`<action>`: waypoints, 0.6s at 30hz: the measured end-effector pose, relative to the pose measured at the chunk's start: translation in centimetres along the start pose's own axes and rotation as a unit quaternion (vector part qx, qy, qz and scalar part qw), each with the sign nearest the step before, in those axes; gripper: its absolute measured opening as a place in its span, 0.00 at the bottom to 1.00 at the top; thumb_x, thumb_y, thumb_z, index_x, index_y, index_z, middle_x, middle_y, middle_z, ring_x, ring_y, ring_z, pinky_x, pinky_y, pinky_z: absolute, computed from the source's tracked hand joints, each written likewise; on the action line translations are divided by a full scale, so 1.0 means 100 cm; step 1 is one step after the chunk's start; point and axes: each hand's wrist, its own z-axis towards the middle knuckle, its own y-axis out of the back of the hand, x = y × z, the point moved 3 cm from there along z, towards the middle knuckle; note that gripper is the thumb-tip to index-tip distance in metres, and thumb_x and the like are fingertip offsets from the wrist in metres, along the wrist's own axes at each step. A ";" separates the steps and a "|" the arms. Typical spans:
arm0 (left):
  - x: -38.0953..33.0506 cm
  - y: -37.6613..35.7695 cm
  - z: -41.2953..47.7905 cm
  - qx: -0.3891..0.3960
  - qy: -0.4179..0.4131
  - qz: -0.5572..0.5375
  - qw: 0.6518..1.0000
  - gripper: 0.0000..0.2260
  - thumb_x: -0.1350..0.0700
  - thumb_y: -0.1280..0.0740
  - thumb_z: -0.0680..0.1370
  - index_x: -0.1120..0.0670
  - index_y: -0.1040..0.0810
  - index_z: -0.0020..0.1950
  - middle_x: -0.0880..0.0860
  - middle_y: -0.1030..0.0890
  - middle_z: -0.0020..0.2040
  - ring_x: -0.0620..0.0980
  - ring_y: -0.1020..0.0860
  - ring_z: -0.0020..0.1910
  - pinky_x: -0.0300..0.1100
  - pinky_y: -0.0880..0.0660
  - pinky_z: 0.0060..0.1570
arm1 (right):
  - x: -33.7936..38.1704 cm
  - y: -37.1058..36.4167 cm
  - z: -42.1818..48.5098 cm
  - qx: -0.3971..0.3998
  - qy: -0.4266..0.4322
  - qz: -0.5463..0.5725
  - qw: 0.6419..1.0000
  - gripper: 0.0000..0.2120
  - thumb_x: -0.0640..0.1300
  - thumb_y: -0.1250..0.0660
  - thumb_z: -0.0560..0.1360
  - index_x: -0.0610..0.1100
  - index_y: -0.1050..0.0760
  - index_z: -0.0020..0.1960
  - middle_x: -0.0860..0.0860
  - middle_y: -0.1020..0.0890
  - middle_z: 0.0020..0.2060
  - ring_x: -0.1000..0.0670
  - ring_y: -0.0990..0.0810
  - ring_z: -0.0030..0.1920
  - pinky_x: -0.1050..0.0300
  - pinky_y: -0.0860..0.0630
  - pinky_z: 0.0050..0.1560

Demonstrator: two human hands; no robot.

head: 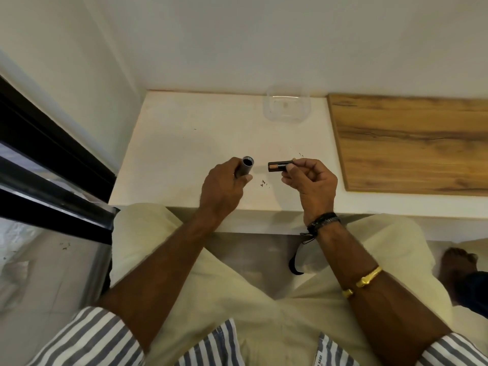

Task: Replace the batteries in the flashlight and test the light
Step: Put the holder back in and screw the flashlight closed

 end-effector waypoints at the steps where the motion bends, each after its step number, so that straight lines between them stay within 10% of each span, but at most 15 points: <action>1: -0.001 -0.002 -0.003 0.007 -0.011 0.026 1.000 0.10 0.51 0.32 0.79 0.53 0.23 0.59 0.51 0.18 0.51 0.50 0.24 0.48 0.44 0.27 0.46 | 0.002 0.000 -0.001 0.003 0.003 0.008 1.000 0.07 0.33 0.27 0.75 0.36 0.19 0.53 0.43 0.13 0.42 0.42 0.14 0.43 0.49 0.14 0.47; 18: -0.012 -0.011 -0.014 0.043 -0.083 0.147 0.985 0.15 0.49 0.33 0.79 0.51 0.23 0.64 0.53 0.21 0.51 0.53 0.29 0.51 0.52 0.25 0.48 | 0.000 -0.003 -0.011 0.065 0.058 -0.149 0.985 0.07 0.38 0.24 0.75 0.45 0.16 0.52 0.48 0.12 0.44 0.45 0.13 0.44 0.51 0.14 0.41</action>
